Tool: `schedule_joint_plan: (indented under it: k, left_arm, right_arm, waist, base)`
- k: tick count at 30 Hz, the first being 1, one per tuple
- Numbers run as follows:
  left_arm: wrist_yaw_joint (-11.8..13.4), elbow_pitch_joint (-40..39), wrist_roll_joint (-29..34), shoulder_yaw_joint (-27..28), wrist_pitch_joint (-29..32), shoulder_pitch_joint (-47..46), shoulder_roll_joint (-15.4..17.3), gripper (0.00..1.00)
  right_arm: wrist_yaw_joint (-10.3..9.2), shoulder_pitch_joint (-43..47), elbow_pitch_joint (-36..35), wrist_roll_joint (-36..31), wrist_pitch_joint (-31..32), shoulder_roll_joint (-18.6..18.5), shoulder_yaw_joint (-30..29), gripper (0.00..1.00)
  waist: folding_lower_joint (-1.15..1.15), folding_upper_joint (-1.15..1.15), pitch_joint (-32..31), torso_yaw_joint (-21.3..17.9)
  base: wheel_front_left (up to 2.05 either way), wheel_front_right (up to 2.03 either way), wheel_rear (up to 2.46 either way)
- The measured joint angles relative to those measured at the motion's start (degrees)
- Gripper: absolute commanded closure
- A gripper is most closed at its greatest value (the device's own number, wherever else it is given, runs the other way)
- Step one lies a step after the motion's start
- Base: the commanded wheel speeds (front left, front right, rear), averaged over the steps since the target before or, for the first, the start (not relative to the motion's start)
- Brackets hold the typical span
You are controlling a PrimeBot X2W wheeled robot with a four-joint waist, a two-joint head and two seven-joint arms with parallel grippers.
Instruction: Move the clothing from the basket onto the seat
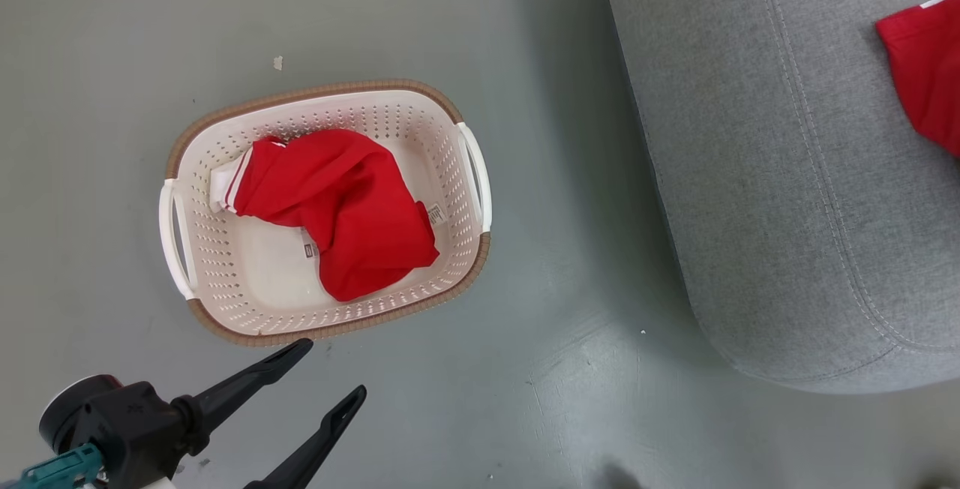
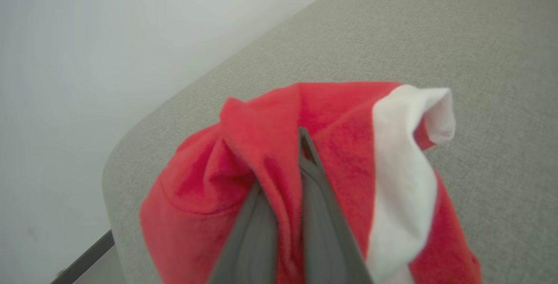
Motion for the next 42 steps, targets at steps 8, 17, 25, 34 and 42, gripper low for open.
schedule_joint_plan:
  k: [8, 17, 25, 34, 42]
  left_arm:
    - [-0.73, 0.59, -0.02, 0.69, -1.40, -0.12, -0.37, 0.00]
    - [-1.82, 2.20, -0.53, 0.82, -2.46, -0.66, -2.05, 0.00]
    - [-3.49, 3.46, -0.53, -1.02, -2.70, -1.18, -4.05, 0.00]
    - [-3.78, 6.54, -0.93, -2.35, -3.53, -1.19, -6.30, 0.00]
    - [-3.77, 9.15, -0.94, -2.53, -5.36, -1.19, -8.93, 0.00]
  right_arm:
    - [-0.01, 0.15, 2.50, -0.60, -0.16, -0.14, -0.87, 0.00]
    - [0.00, 2.66, 2.07, -3.48, -0.16, 1.35, -0.74, 0.00]
    - [0.00, 3.41, 1.94, -4.02, -0.16, 0.56, 3.27, 0.00]
    - [0.01, 6.95, 0.34, -4.25, -0.16, 1.51, 7.66, 0.00]
    - [0.01, 10.61, -3.34, -3.76, -0.19, 2.37, 12.36, 0.00]
  waist:
    - [0.00, 0.00, -1.41, -0.37]
    - [0.00, 0.00, -3.53, -1.03]
    - [0.00, 0.00, -5.60, -1.40]
    - [0.00, 0.00, -8.13, -1.12]
    - [0.00, 0.00, -10.61, -0.24]
  base:
    - [0.00, 0.00, 0.00]
    - [0.00, 0.00, 0.00]
    - [0.00, 0.00, 0.00]
    - [0.00, 0.00, 0.00]
    - [0.00, 0.00, 0.00]
